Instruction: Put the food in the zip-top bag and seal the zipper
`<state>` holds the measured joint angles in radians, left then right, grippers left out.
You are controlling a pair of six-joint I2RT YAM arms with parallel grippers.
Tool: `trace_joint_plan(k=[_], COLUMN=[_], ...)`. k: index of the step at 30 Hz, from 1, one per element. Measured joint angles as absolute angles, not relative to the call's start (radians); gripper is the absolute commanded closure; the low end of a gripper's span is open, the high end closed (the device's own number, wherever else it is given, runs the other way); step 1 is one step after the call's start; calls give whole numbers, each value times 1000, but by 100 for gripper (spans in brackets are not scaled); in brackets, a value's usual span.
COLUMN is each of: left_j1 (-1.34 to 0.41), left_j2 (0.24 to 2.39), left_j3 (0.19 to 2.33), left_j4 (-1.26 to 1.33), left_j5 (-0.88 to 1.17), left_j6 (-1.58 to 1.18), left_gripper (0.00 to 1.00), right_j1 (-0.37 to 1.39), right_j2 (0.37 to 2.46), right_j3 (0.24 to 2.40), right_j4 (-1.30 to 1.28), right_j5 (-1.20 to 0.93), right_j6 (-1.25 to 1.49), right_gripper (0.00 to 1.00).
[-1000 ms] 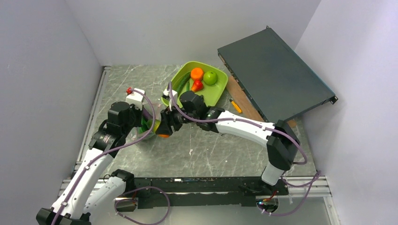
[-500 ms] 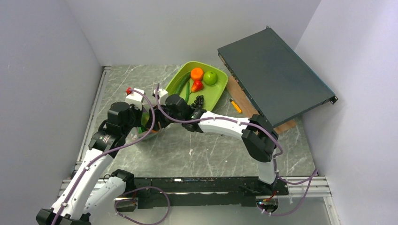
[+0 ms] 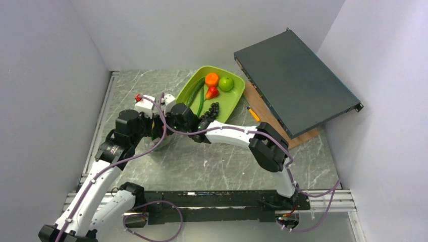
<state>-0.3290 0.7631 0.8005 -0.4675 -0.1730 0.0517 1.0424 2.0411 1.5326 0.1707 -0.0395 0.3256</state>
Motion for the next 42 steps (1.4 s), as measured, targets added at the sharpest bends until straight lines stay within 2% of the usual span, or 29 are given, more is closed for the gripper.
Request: trace_joint_plan(k=[5,10,12,18,19,29,42], left_j1=[-329,-329,-329,-329,-329,-329,-329], left_j2=[764,764,764,764,764,764,764], left_j3=[801,801,801,801,801,801,801], left_j4=[-467,-467,-468,-468,-468,-468,-468], left_j5=[-173,-173,-173,-173,-173,-172,-174], left_j6=[52,52,52,52,52,52,52], left_gripper=[100,100,100,100,100,100,100], right_j1=[1045,1045,1045,1045,1045,1045,1046], right_j2=[2025,1990,1977,1943,1943,1952,2130], right_j3=[1512,1494,1489,1461,1460,1434,1641], right_j4=[162,132,120,104,104,108,196], right_j5=[-30,-30,-30,-34,-35,-38,52], right_j6=[313,301,296,288,288,307,359], right_gripper=[26,29,36,72,73,72,68])
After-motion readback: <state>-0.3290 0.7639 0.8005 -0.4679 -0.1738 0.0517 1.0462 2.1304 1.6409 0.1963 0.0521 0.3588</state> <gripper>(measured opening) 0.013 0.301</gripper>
